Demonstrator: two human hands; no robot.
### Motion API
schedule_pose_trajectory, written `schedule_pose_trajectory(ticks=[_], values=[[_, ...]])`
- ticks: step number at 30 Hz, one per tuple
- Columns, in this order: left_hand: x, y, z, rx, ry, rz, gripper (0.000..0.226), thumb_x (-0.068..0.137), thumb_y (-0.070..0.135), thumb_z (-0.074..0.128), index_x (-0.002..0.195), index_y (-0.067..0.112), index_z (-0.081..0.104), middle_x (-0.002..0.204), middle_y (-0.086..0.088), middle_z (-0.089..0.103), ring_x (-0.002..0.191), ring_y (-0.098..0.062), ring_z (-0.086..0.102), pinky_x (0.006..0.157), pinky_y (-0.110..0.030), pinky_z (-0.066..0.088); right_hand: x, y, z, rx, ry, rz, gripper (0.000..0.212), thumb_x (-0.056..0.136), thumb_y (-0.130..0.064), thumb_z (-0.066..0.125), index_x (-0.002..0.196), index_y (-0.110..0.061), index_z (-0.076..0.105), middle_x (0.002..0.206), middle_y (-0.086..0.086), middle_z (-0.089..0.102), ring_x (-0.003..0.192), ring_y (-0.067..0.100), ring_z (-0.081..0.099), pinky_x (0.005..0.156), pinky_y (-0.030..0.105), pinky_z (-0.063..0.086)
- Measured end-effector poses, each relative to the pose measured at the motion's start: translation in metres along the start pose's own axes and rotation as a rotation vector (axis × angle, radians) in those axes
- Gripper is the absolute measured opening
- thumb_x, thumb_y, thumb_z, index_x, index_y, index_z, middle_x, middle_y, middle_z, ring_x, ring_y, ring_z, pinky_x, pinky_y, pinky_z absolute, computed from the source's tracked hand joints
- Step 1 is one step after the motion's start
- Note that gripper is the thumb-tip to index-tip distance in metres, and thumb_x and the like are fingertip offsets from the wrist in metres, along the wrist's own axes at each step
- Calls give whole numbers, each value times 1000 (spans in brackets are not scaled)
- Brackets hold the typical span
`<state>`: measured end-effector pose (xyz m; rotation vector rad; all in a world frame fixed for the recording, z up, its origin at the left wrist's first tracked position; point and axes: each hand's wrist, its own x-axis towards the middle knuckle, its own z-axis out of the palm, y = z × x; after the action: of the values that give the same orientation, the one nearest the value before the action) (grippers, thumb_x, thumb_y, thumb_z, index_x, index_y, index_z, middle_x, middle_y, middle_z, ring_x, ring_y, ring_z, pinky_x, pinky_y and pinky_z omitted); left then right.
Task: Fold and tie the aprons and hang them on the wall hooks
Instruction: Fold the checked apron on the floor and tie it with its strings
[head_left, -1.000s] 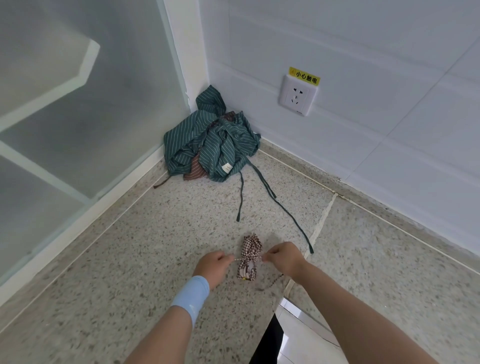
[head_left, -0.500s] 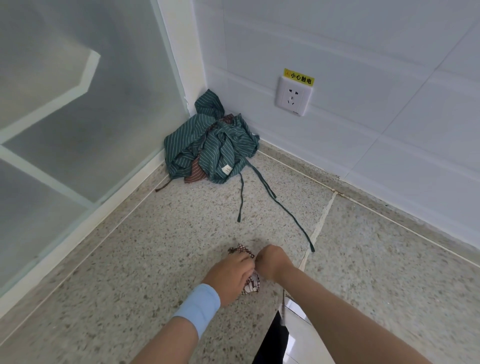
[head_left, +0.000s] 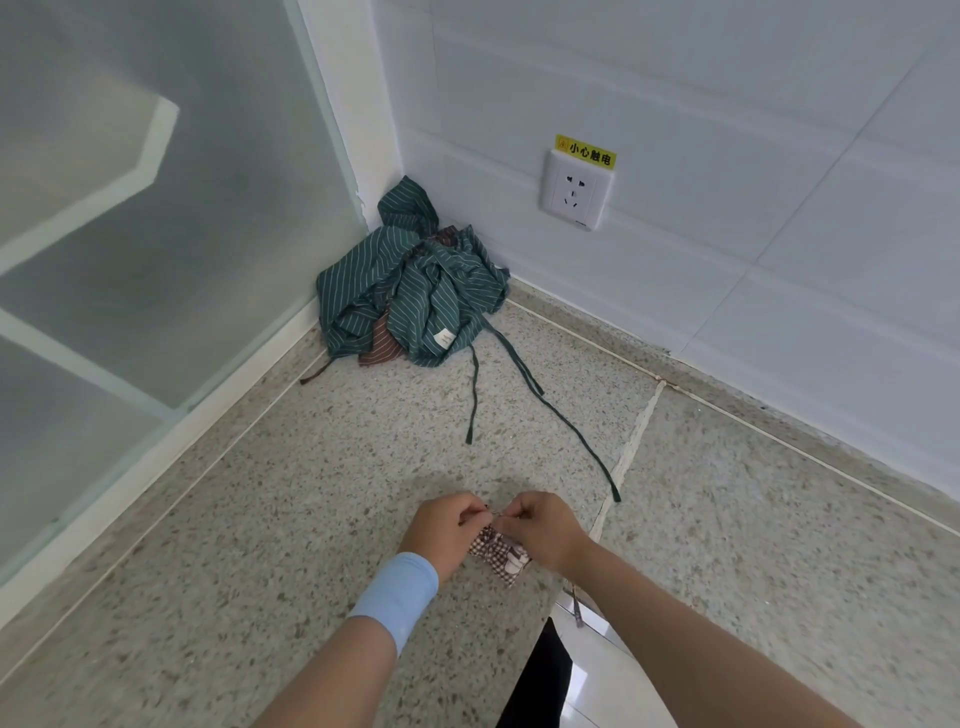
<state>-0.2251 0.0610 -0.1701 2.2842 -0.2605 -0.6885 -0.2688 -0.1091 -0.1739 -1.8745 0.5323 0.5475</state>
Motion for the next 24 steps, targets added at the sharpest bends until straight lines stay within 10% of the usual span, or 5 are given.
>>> schedule_pose_trajectory(ticks=[11,24], values=[[-27,0,25,-328,111,-190,24,90,20,69,67,19,76,62,2,69,59,-5,54,58,-21,43,-9,-16,11,414,-113,138,13,84,-15,78,74,-12,71,50,2,52,38,12,36,40,19,29],[-28,-4,18,-628,193,-243,10,87,17,72,80,12,76,89,-5,72,84,-14,67,72,-20,52,6,11,-9,-52,-47,53,12,88,-25,74,79,-20,80,52,-11,57,46,1,43,51,18,38]])
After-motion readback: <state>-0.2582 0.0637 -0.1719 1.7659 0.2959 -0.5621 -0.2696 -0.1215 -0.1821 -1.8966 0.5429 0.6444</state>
